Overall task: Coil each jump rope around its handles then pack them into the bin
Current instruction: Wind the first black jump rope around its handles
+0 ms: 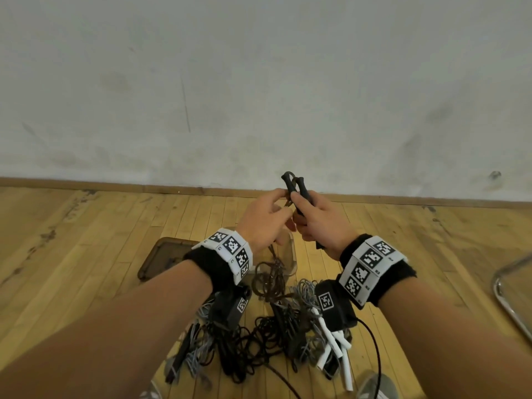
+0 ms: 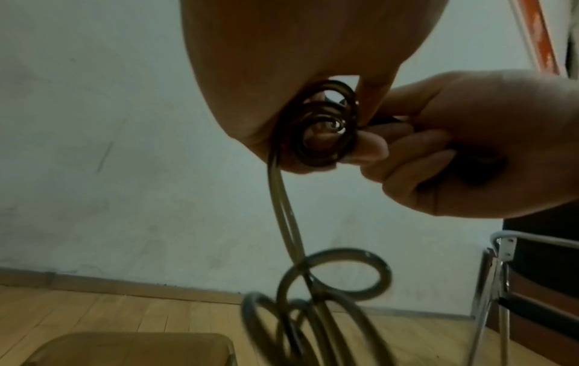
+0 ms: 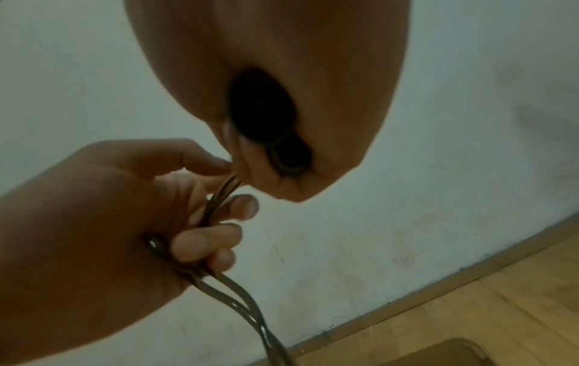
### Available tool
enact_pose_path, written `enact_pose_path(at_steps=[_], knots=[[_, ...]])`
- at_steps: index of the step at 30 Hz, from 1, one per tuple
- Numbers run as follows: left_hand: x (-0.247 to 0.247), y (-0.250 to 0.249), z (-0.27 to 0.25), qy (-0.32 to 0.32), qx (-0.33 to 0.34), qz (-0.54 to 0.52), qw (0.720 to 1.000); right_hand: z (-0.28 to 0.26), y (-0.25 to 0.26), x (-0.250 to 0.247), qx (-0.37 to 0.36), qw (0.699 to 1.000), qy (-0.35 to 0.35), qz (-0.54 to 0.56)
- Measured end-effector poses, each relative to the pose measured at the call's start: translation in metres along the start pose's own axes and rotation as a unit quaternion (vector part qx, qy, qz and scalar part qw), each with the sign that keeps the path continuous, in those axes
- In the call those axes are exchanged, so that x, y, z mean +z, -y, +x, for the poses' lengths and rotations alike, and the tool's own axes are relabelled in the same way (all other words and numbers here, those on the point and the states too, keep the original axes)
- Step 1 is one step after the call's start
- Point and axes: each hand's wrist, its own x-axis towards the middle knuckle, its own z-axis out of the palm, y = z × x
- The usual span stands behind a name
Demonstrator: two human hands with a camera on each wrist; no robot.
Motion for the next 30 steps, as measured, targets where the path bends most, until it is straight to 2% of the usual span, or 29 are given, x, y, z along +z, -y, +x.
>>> enact_pose_path(at_steps=[4,10,17,20,24,30], knots=[[-0.005,-0.003,0.005,-0.036,-0.01,-0.075,0.996,0.006,-0.002,-0.002,-0.033,0.991,-0.021,-0.128],[-0.003,0.0,0.012,-0.062,-0.029,-0.079,0.995,0.0,0.007,0.003,-0.045,0.982,0.088,-0.163],[-0.002,0.006,0.017,-0.003,-0.07,-0.089,0.994,0.006,-0.001,-0.008,-0.035,0.977,0.1,-0.183],[-0.001,0.007,0.019,0.012,-0.072,-0.075,0.995,0.008,-0.005,-0.011,-0.003,0.977,0.09,-0.195],[-0.003,0.001,0.021,0.035,-0.054,-0.051,0.997,0.012,-0.009,-0.019,-0.021,0.977,0.115,-0.176],[0.004,0.0,0.025,0.017,-0.046,-0.079,0.996,0.012,-0.004,-0.023,-0.047,0.974,0.111,-0.193]])
